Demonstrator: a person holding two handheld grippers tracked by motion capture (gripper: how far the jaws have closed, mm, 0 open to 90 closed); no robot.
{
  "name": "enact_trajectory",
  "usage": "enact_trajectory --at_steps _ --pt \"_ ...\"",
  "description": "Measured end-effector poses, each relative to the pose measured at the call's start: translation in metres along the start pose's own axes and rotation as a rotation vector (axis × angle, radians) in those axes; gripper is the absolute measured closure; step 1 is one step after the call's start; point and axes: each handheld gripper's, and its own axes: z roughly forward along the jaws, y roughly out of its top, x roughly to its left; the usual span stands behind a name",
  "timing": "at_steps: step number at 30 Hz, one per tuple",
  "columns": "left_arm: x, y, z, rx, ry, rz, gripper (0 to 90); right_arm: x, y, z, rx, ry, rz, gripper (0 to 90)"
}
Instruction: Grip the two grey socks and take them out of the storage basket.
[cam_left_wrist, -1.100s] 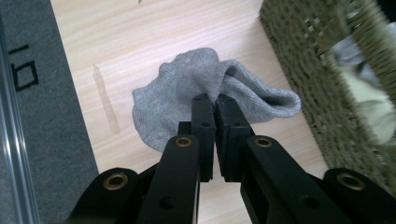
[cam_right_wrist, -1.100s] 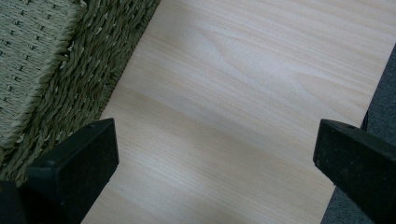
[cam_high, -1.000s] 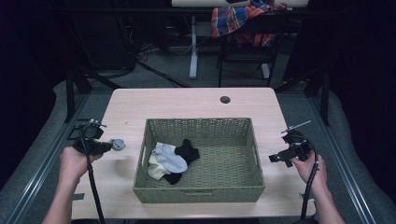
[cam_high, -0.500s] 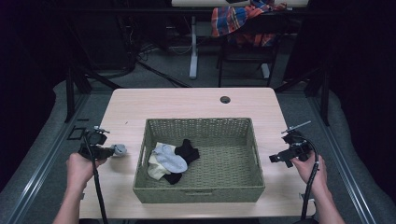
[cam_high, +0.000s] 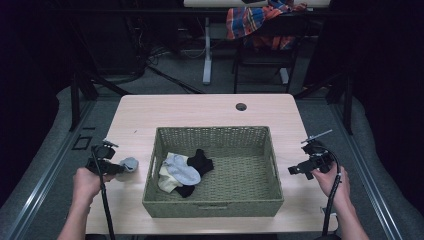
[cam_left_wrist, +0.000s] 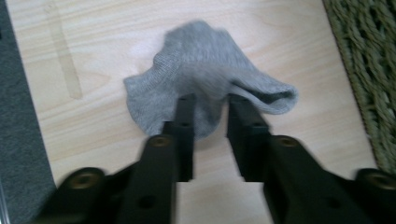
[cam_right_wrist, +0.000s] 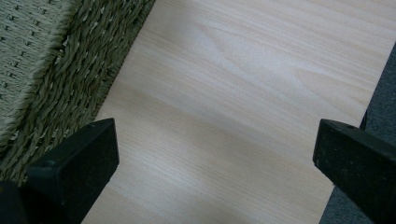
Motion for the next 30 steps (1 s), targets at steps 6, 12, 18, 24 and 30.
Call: enact_trajectory --at_steps 6,12,18,24,30 --pt "-0.008 0.000 -0.018 -0.007 0.063 0.001 33.4 -0.001 0.000 -0.001 0.007 0.009 -0.002 0.0" --pt "-0.016 0.006 -0.044 -0.073 0.037 0.014 15.5 -0.001 0.001 0.000 0.012 0.003 -0.010 0.0" --pt "-0.044 0.020 -0.074 -0.163 0.020 0.072 7.1 -0.001 0.001 0.000 0.011 0.012 -0.003 0.0" --pt "-0.066 0.031 -0.083 -0.186 -0.017 0.161 1.4 -0.002 0.001 0.000 0.019 0.020 0.000 0.0" --pt "-0.090 0.049 -0.089 -0.211 -0.066 0.236 0.5 -0.002 -0.001 -0.002 -0.007 0.023 0.018 0.0"
